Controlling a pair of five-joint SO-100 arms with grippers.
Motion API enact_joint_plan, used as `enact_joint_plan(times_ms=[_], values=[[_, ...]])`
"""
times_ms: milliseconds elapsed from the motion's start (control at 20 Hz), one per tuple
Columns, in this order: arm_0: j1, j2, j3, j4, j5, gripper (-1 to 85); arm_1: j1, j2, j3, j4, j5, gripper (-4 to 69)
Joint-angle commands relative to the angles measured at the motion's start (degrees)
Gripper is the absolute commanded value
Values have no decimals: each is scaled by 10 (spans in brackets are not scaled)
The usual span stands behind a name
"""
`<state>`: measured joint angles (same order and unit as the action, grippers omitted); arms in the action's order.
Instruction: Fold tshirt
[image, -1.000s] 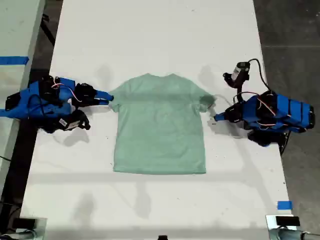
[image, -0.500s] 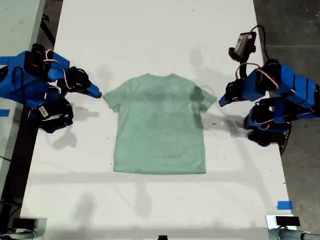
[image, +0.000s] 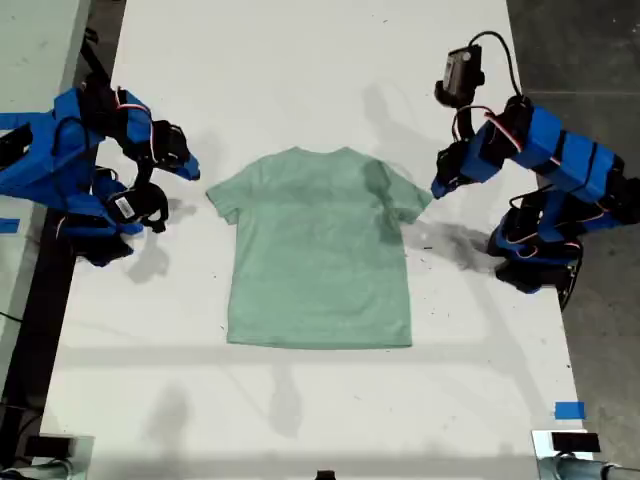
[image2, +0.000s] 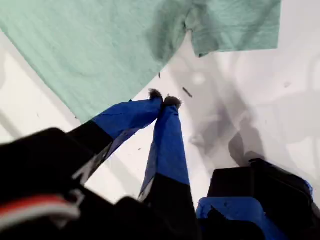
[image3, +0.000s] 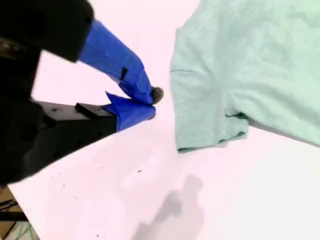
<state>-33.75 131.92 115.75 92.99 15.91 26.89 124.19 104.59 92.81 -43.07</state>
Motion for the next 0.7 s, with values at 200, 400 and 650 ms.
enact_joint_plan(times_ms=[200, 400, 650], values=[[-87, -63, 4, -30, 51, 18, 65, -60, -45, 3, -62, 52], [-77, -76, -3, -23, 42, 14, 99, -85, -51, -5, -101, 130], [-62, -72, 2, -18, 25, 60, 143, -98, -47, -23, -143, 340]])
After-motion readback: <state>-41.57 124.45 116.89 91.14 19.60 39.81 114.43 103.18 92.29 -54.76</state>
